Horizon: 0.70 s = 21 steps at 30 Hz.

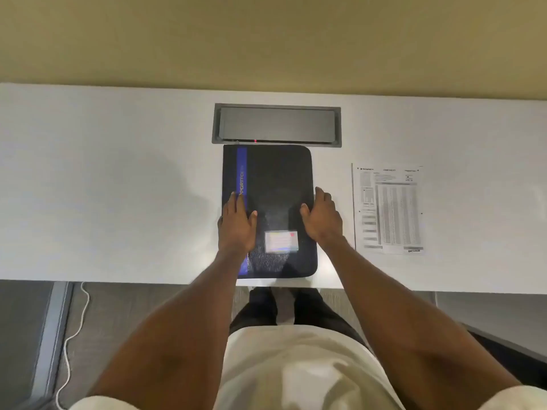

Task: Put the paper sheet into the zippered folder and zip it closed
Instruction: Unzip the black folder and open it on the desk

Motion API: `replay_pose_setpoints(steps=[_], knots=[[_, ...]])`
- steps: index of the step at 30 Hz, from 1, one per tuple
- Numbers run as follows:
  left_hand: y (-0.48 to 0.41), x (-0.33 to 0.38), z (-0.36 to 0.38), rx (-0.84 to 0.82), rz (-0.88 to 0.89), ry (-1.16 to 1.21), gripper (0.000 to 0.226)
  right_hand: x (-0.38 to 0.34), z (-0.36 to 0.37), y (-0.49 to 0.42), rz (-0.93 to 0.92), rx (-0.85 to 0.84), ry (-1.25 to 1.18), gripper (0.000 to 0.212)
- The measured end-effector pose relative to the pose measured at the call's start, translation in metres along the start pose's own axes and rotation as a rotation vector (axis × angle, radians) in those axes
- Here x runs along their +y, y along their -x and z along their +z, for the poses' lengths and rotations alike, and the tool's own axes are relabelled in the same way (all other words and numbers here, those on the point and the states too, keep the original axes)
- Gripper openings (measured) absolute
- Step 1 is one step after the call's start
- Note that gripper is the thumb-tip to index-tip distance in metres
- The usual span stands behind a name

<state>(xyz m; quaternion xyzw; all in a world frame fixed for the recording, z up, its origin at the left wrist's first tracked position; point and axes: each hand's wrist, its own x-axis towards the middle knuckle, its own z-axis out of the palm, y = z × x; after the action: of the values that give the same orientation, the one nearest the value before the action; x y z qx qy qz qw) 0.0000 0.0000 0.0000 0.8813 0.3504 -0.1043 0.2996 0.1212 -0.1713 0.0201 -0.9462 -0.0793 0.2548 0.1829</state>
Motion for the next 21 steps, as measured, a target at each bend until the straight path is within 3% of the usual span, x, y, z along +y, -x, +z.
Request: replay_pose_setpoints(steps=[8, 15, 21], knots=[[-0.047, 0.004, -0.010, -0.013, -0.033, -0.008, 0.065, -0.015, 0.006, -0.034, 0.041, -0.057, -0.004, 0.058], [-0.110, 0.016, -0.032, 0.029, -0.011, -0.079, 0.064, -0.033, -0.002, -0.085, 0.022, -0.002, 0.073, 0.059], [-0.156, 0.026, -0.040, 0.011, -0.089, 0.086, 0.059, -0.054, -0.011, -0.131, -0.082, 0.030, 0.159, 0.061]])
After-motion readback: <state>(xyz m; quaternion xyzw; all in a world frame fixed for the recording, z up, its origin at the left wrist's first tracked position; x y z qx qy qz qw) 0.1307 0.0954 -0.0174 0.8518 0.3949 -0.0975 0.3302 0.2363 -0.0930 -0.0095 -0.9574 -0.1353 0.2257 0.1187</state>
